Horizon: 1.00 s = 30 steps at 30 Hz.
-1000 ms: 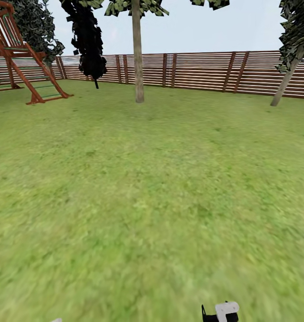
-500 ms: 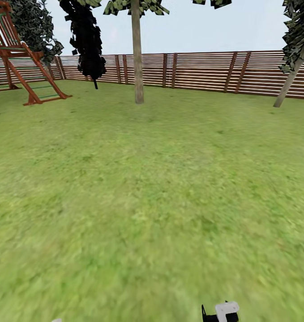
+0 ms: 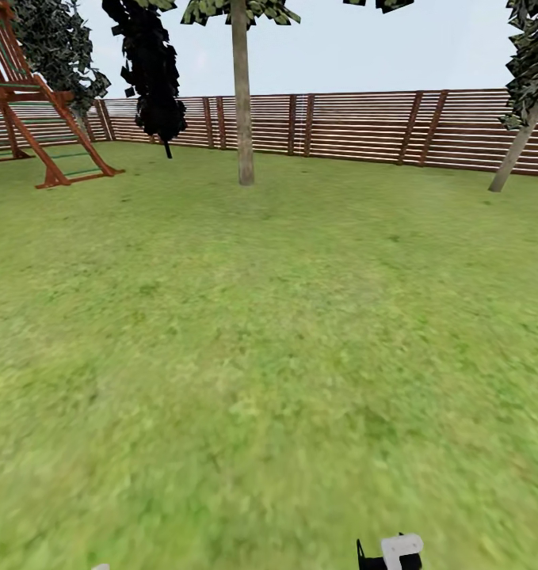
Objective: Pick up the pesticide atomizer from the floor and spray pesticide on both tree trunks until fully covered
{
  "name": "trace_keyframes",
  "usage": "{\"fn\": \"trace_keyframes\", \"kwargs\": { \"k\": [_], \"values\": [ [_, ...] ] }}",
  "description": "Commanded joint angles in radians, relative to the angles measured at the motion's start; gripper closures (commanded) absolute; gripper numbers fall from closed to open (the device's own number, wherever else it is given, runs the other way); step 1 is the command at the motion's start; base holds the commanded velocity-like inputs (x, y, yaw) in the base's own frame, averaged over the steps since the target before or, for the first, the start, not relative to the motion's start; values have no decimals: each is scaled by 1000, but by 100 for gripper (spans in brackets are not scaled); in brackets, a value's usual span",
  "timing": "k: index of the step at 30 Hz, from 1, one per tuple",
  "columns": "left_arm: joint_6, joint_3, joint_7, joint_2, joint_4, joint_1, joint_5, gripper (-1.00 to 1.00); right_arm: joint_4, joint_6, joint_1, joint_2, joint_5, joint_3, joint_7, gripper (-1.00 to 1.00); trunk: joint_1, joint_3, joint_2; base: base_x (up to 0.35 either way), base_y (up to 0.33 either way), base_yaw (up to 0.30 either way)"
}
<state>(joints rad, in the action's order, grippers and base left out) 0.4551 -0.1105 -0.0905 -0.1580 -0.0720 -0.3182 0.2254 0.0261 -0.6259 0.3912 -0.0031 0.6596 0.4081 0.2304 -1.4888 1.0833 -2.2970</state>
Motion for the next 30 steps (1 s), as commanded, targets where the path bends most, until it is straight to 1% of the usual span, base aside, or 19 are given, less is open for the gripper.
{"fn": "trace_keyframes", "kwargs": {
  "k": [1,30],
  "values": [
    [-1,0,0,0,-1,0,0,100,0,0,0,0,0,0,0,-100,0,0,0,340,0,0],
    [-1,-3,-2,-1,0,1,0,100,0,0,0,0,0,0,0,-100,0,0,0,340,0,0]
  ]
}}
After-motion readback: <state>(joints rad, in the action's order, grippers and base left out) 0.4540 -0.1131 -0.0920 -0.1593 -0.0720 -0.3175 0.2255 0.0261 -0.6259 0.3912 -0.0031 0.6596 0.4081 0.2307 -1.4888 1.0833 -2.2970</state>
